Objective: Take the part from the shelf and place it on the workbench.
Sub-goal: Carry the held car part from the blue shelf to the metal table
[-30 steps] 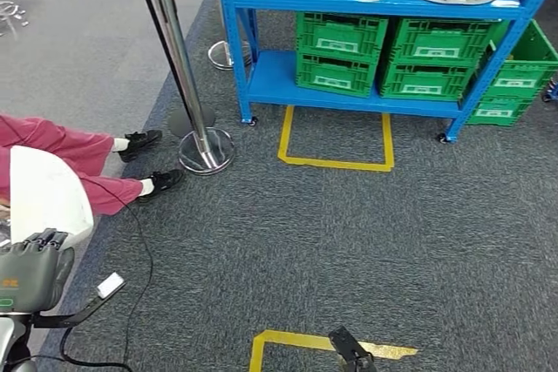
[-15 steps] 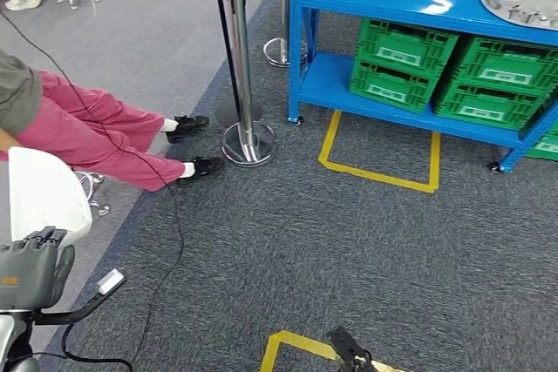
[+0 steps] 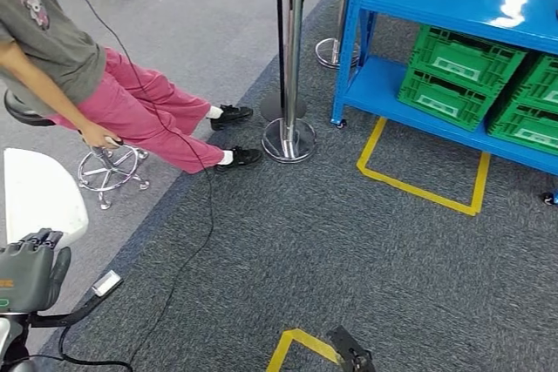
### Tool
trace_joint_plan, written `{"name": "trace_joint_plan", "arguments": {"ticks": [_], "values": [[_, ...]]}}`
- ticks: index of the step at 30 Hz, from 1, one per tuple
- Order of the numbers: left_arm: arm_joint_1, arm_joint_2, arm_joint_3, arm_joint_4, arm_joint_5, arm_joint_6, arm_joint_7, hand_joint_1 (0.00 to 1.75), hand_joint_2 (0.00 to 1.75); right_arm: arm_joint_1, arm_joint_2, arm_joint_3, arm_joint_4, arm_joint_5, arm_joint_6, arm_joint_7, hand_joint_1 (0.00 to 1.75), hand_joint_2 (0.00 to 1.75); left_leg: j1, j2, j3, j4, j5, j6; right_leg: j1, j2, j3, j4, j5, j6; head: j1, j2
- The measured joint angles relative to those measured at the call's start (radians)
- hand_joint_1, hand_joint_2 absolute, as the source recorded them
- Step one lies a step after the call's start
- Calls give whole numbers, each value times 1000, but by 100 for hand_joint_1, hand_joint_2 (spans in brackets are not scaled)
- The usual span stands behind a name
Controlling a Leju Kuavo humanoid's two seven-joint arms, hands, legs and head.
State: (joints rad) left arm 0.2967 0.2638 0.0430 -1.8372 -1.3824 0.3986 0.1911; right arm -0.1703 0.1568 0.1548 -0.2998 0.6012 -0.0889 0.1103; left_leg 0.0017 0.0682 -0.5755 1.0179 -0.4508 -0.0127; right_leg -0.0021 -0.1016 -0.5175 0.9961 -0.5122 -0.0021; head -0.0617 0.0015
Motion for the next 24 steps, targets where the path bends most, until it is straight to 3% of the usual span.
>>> {"name": "trace_joint_plan", "arguments": {"ticks": [1, 3, 5, 7, 9, 10, 11, 12, 14, 16, 18, 19, 21, 22, 24], "values": [[0, 0, 0, 0, 0, 0, 0, 175, 175, -1, 0, 1, 0, 0, 0, 0, 0, 0, -4, 5, 4, -14, -3, 7, 2, -10, 2, 0, -2, 5, 1, 0], [2, 0, 2, 0, 1, 1, 0, 175, 175, -2, 0, 3, -1, 0, 0, -1, 0, 0, -5, -20, 1, -18, 1, 19, 1, -23, 5, -2, -5, 17, 2, 0], [2, -1, 4, 0, 2, 2, -1, 175, 175, -3, 1, 5, -4, 1, 0, -2, 0, 0, 0, -42, 2, -26, 8, 32, -2, 20, -8, 29, -31, 28, 4, 0], [-1, -2, 4, 0, 5, 3, -1, 175, 175, -2, 0, 5, -5, 1, 1, -4, 0, 0, 3, -65, -1, -28, 13, 41, -4, 82, -62, 142, -93, 33, 7, 0], [-1, -4, 4, 0, 8, 2, -1, 175, 175, 3, 0, 5, -5, 1, 1, -3, 0, 0, 3, -91, -5, -28, 15, 44, -4, 98, -125, 266, -137, 34, 7, 0], [-1, -4, 4, 0, 8, 2, -2, 175, 175, 5, 0, 5, -5, 1, 1, -3, 0, 0, 3, -105, -5, -27, 15, 44, -4, 100, -140, 287, -132, 34, 7, 0], [-1, -6, 4, 0, 8, 2, -2, 175, 175, 6, 0, 5, -5, 1, 1, -3, 0, 0, 3, -119, -4, -27, 15, 44, -5, 102, -135, 266, -106, 33, 7, 0], [-1, -7, 4, 0, 8, 2, -2, 175, 175, 6, 0, 5, -5, 1, 1, -3, 0, 0, 3, -134, -2, -27, 15, 42, -6, 108, -112, 210, -66, 32, 7, 0], [-2, -8, 4, 0, 8, 2, -2, 175, 175, 5, 0, 5, -5, 1, 1, -3, 0, 0, 3, -160, -1, -24, 14, 36, -13, 154, -53, 70, -1, 29, 6, 0], [-3, -8, 4, 0, 9, 3, -3, 175, 175, 3, 0, 5, -5, 1, 1, -3, 0, 0, 4, -183, -8, -22, 16, 23, -16, 188, -20, 5, 11, 26, 6, 0], [-1, -8, 6, 0, 11, 3, -3, 175, 175, 2, 0, 5, -5, 1, 1, -3, 0, 0, 9, -203, -16, -22, 22, 10, -13, 171, -13, 0, 12, 19, 6, 0], [1, -8, 8, 0, 11, 3, -3, 175, 175, 1, 0, 5, -5, 1, 1, -3, 0, 0, 9, -192, -21, -17, 19, 4, -13, 159, -12, -2, 14, 13, 5, 0], [-1, -8, 10, 0, 12, 4, -3, 175, 175, 1, 1, 5, -5, 2, 1, -4, 0, 0, 8, -135, -49, 41, -16, -5, -15, 131, -8, -8, 17, 0, 0, 0], [-2, -8, 10, 0, 13, 4, -3, 175, 175, 2, 1, 5, -5, 3, 2, -4, 0, 0, 7, -102, -76, 99, -47, -9, -14, 116, -7, -8, 16, -4, -3, 0], [-4, -9, 10, 0, 14, 4, -3, 175, 175, 5, 0, 5, -5, 3, 2, -4, 0, 0, 12, -79, -137, 225, -98, -16, -11, 85, -6, -8, 12, -8, -4, 0]]}}
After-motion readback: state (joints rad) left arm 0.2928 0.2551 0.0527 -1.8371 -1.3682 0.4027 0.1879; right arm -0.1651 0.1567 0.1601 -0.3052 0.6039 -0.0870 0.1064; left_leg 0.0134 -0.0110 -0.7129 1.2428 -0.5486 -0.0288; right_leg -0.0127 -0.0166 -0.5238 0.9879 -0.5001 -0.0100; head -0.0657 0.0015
